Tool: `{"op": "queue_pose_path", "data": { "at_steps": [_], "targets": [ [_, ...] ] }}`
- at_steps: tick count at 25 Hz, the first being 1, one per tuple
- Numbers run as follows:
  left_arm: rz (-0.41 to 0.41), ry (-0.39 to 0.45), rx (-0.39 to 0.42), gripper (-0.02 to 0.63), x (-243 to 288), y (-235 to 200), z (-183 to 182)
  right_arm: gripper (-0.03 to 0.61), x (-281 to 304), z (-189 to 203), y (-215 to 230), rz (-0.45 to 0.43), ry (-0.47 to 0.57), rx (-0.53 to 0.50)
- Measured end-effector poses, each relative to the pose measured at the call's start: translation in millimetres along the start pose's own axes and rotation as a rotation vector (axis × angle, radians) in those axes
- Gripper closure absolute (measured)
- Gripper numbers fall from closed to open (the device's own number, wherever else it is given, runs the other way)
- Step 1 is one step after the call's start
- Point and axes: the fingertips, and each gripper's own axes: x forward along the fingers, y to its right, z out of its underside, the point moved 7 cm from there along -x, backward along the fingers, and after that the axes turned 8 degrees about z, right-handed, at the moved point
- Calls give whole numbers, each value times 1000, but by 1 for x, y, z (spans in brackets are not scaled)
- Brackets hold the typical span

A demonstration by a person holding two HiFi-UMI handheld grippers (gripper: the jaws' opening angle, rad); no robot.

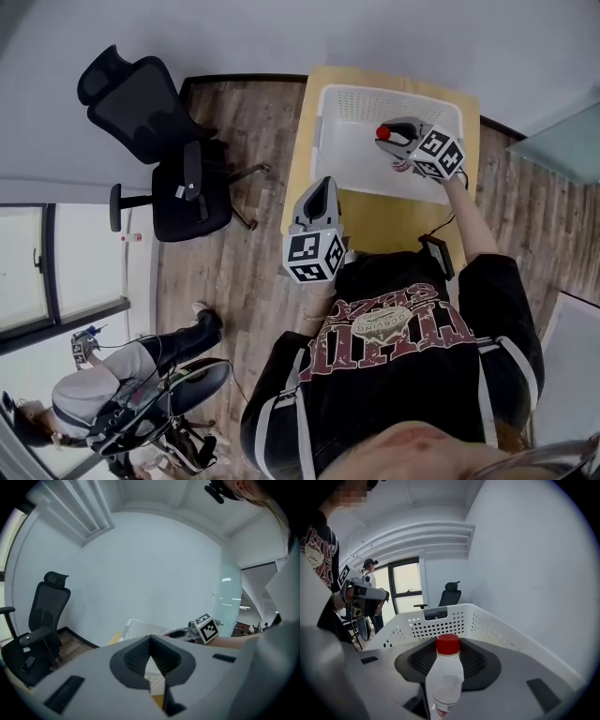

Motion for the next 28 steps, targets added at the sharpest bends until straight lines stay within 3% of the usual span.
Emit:
{"op": "queue_pose_path", "data": {
  "at_steps": [18,28],
  "targets": [
    [33,9,5,566,-9,37,9,422,-68,-39,-30,137,260,11],
    [61,13,31,566,-6,52,9,423,-121,-68,-47,167,322,-14]
  ]
}}
